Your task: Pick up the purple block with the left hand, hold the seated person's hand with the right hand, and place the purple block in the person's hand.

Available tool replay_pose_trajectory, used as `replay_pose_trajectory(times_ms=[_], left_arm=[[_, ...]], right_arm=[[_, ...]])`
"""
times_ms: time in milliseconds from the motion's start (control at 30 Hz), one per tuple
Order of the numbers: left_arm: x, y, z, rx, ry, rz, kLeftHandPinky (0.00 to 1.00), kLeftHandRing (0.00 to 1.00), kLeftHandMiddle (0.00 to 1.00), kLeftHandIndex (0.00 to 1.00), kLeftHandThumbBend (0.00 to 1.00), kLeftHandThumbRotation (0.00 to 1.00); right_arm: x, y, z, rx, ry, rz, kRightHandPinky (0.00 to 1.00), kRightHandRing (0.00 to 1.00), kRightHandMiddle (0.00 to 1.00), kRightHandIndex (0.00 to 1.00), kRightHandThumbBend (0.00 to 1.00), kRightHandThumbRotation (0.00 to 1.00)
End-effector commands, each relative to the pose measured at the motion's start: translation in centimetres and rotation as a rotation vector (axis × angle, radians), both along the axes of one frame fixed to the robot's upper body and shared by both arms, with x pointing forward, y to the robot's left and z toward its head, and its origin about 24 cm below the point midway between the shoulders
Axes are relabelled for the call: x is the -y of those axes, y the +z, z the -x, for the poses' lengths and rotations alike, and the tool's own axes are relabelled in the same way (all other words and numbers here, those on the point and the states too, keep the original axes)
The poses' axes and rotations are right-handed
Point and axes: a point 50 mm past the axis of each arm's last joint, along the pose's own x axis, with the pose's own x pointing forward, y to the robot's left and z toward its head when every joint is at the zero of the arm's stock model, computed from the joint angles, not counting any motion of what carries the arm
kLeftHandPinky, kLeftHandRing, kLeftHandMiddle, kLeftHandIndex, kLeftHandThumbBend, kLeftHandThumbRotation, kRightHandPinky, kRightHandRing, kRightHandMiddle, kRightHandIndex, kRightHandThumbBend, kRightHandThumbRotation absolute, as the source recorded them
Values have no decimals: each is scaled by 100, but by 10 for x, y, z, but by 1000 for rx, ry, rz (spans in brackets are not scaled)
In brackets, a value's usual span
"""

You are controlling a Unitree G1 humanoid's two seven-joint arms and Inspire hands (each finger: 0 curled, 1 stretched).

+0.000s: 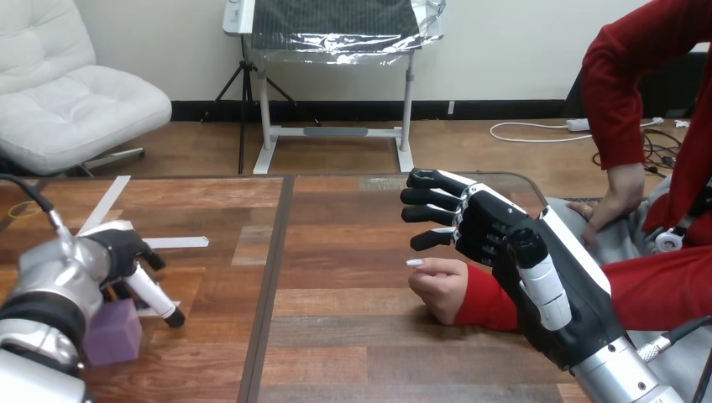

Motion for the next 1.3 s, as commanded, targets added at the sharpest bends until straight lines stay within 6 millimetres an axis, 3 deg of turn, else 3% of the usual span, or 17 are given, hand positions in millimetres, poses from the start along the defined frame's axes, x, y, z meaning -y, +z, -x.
replay_pose_trajectory(times_ms=[0,400,900,1267], left_arm=[[13,38,-21,115,-85,38,53,72,83,88,90,6],[15,52,-22,144,-158,12,69,82,87,88,94,8],[20,64,-20,148,-178,-22,79,91,92,88,99,9],[24,67,-17,118,-279,-155,78,92,93,87,100,11]], right_arm=[[-1,16,-6,74,9,-7,69,80,82,83,91,100],[-2,16,-6,77,8,-6,69,80,82,83,92,100],[-2,15,-6,75,9,-4,69,80,82,83,91,100],[-1,16,-5,75,10,-2,69,80,82,84,91,100]])
